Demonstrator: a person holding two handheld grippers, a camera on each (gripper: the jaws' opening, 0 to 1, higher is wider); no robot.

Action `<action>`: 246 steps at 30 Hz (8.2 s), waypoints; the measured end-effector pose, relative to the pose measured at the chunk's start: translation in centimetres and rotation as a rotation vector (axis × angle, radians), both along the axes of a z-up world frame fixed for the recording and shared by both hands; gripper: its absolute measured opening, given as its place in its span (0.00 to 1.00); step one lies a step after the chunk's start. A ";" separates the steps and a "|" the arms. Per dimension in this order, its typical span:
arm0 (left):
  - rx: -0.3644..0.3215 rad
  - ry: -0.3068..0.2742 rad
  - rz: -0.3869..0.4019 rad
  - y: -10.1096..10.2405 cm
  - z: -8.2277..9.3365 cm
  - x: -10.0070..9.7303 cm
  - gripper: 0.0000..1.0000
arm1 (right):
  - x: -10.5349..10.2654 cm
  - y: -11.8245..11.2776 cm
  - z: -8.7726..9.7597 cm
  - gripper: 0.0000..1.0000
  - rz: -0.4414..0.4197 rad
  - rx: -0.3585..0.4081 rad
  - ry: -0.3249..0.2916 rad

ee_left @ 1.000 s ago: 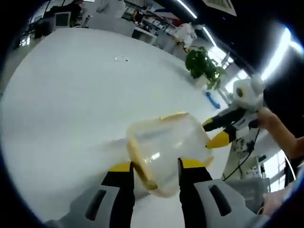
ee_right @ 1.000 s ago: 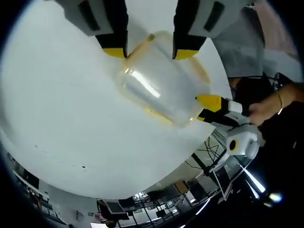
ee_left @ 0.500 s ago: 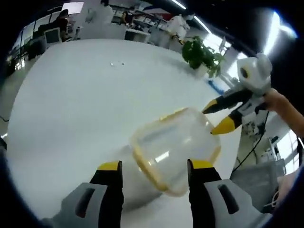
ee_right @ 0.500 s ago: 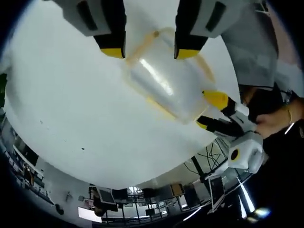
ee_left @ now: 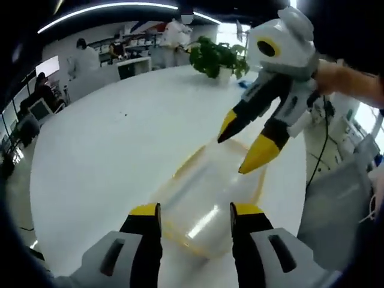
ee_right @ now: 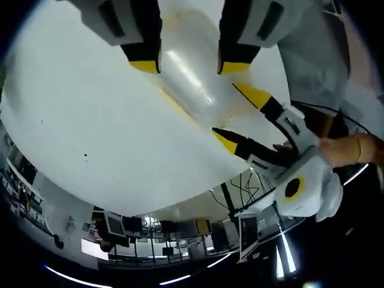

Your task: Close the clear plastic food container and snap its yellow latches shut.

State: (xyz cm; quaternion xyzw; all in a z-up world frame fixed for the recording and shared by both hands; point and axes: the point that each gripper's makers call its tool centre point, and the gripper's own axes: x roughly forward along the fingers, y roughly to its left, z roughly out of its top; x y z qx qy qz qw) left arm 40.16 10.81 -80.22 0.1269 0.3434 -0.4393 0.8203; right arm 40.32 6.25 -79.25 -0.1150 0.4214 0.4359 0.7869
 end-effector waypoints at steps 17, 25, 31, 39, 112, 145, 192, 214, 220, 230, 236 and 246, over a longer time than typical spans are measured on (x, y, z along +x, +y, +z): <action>0.150 -0.146 -0.252 -1.6 -0.6 -3.0 0.52 | 2.3 2.7 -0.4 0.38 0.103 -0.025 -0.037; 0.227 -0.269 -0.385 -3.1 -1.2 -4.0 0.53 | 2.8 2.9 -1.4 0.41 0.254 -0.115 -0.033; 0.279 -0.312 -0.396 -3.5 -1.9 -3.6 0.52 | 2.7 2.8 -2.5 0.41 0.383 -0.169 0.043; 0.224 -0.312 -0.346 -3.5 -1.6 -3.0 0.47 | 2.5 3.3 -2.8 0.37 0.495 -0.188 0.154; 0.078 -0.181 -0.252 -4.1 -0.6 -3.5 0.46 | 1.8 2.9 -2.0 0.38 0.325 -0.142 -0.097; 0.070 -0.065 -0.164 0.2 -0.9 -0.7 0.71 | -1.0 -1.9 -1.6 0.67 0.263 -0.041 -0.149; 0.143 -0.125 -0.189 -0.2 -1.9 7.6 0.71 | 7.0 -1.8 -2.3 0.66 0.356 -0.049 -0.132; 0.151 -0.159 -0.182 -0.1 -2.0 10.1 0.71 | 9.5 -1.7 -2.3 0.66 0.396 -0.031 -0.143; 0.175 -0.157 -0.200 -0.1 -2.1 10.2 0.71 | 9.5 -1.7 -2.3 0.66 0.383 -0.021 -0.148; 0.249 -0.231 -0.257 0.3 -2.5 10.4 0.68 | 8.8 -1.7 -2.3 0.77 0.358 -0.007 -0.154; 0.231 -0.223 -0.220 0.7 -2.2 10.2 0.70 | 9.0 -2.8 -1.7 0.78 0.287 -0.001 -0.197; 0.221 -0.209 -0.143 2.8 -2.3 8.3 0.73 | 6.9 -4.5 -2.0 0.80 0.189 0.010 -0.180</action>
